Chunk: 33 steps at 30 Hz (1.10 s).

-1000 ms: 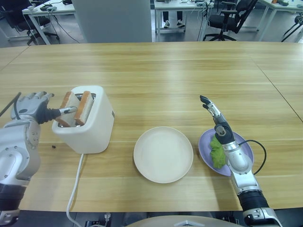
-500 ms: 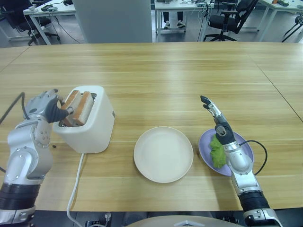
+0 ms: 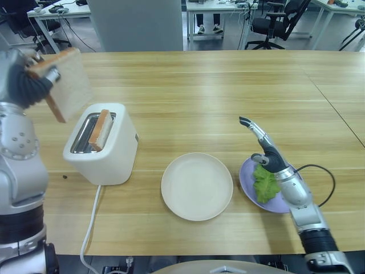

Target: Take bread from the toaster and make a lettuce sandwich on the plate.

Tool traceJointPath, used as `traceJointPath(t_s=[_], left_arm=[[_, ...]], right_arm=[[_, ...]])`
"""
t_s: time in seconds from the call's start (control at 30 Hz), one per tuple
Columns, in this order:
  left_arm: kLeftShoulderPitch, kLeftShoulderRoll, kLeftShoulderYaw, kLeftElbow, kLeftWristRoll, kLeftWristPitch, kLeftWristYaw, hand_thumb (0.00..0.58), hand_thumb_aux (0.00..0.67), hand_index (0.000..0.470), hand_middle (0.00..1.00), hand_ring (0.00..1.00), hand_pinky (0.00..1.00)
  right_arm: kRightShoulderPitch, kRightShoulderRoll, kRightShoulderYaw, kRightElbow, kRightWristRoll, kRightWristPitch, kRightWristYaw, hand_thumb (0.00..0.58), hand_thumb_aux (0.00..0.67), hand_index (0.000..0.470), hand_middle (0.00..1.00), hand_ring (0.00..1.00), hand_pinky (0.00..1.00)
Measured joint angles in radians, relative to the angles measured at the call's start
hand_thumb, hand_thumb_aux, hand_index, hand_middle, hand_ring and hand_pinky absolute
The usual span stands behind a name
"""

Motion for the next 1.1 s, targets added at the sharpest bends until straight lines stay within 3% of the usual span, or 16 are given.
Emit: traceJointPath(t_s=[0.17,0.27,0.43,0.57,0.63,0.67,0.7,0.77,0.8,0.83,0.87,1.1], left_arm=[[-0.078,-0.005,0.063,-0.053,-0.090,-0.058,0.030,0.580,0.670,0.460,1.00,1.00,1.00],[-0.117,-0.087,0.072,-0.176,-0.241,-0.054,-0.014,0.580,0.670,0.460,1.00,1.00,1.00],[-0.055,-0.254,-0.039,-0.326,-0.487,0.095,-0.144,0.580,0.670,0.460,1.00,1.00,1.00],[0.006,-0.323,-0.109,-0.372,-0.574,0.180,-0.176,0.580,0.670,0.460,1.00,1.00,1.00],[0.041,-0.364,-0.159,-0.376,-0.610,0.216,-0.180,0.580,0.670,0.460,1.00,1.00,1.00],[0.054,-0.381,-0.185,-0.376,-0.622,0.230,-0.182,0.580,0.670,0.460,1.00,1.00,1.00],[0.063,-0.392,-0.207,-0.376,-0.635,0.244,-0.186,0.580,0.670,0.460,1.00,1.00,1.00],[0.087,-0.421,-0.272,-0.374,-0.661,0.255,-0.197,0.580,0.670,0.460,1.00,1.00,1.00],[0.102,-0.429,-0.304,-0.368,-0.668,0.256,-0.202,0.580,0.670,0.460,1.00,1.00,1.00],[0.112,-0.438,-0.327,-0.355,-0.672,0.256,-0.207,0.580,0.670,0.460,1.00,1.00,1.00],[0.123,-0.442,-0.354,-0.333,-0.674,0.253,-0.210,0.580,0.670,0.460,1.00,1.00,1.00],[0.214,-0.441,-0.545,-0.133,-0.614,0.176,-0.219,0.580,0.670,0.460,1.00,1.00,1.00]], right_arm=[[0.050,-0.199,0.000,-0.034,-0.290,0.116,-0.053,0.000,0.000,0.000,0.00,0.00,0.00],[0.061,-0.276,0.013,0.012,-0.382,0.148,-0.101,0.000,0.000,0.000,0.00,0.00,0.00],[0.065,-0.351,0.110,0.139,-0.485,0.152,-0.204,0.000,0.000,0.000,0.00,0.00,0.00],[0.063,-0.410,0.167,0.221,-0.541,0.131,-0.311,0.000,0.000,0.000,0.00,0.00,0.00],[0.055,-0.433,0.196,0.271,-0.561,0.122,-0.368,0.144,0.089,0.061,0.00,0.00,0.00],[0.051,-0.439,0.207,0.293,-0.571,0.117,-0.391,0.144,0.089,0.061,0.00,0.00,0.00],[0.040,-0.440,0.222,0.316,-0.581,0.112,-0.415,0.436,0.336,0.231,0.00,0.00,0.00],[0.010,-0.441,0.265,0.381,-0.599,0.100,-0.480,0.464,0.370,0.254,0.00,0.00,0.00],[-0.003,-0.441,0.284,0.412,-0.609,0.093,-0.508,0.546,0.507,0.348,0.00,0.00,0.00],[-0.014,-0.441,0.299,0.434,-0.614,0.087,-0.536,0.559,0.544,0.373,0.00,0.00,0.00],[-0.037,-0.441,0.318,0.463,-0.622,0.086,-0.573,0.580,0.665,0.456,0.00,0.00,0.00],[-0.108,-0.441,0.393,0.606,-0.629,0.087,-0.729,0.580,0.670,0.460,0.00,0.00,0.00]])
